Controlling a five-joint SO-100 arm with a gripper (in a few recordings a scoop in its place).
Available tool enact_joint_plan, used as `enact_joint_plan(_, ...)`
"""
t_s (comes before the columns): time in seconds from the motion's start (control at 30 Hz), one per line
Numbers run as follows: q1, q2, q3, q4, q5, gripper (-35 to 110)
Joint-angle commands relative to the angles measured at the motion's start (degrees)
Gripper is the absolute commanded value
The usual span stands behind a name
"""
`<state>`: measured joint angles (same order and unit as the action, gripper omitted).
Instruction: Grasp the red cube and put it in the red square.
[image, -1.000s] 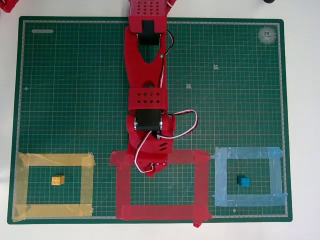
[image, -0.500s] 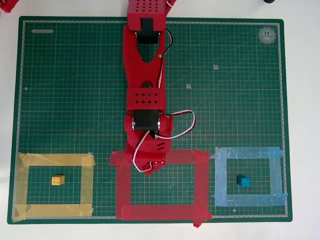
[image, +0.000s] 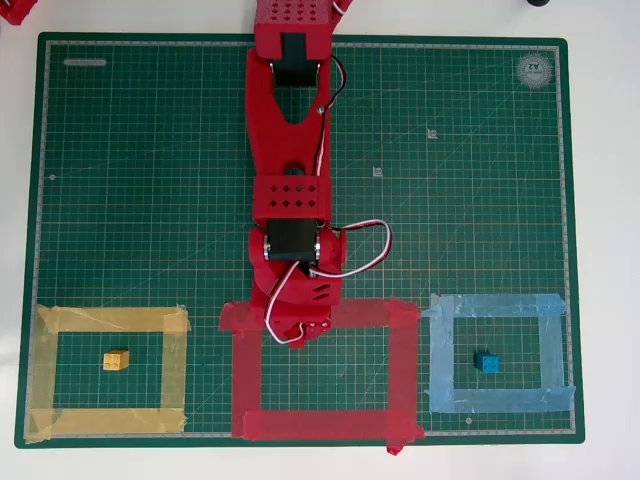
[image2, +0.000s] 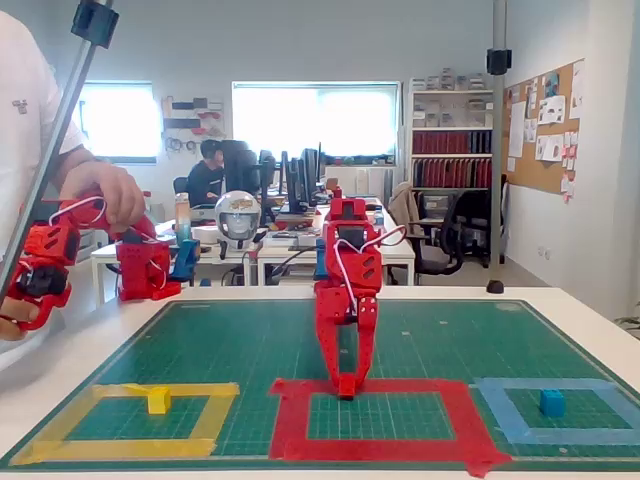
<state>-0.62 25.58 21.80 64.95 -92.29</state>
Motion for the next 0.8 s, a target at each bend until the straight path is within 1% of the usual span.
enact_joint_plan(0.0,0.09,7.03,0.35,-0.09,-0.79,6)
enact_joint_plan(0.47,0.53,7.12,0.62,0.0,-0.7,12)
enact_joint_plan(0.53,0.53,7.29,0.7,0.0,-0.62,15)
enact_joint_plan(0.77,0.62,7.56,0.88,0.0,-0.62,15)
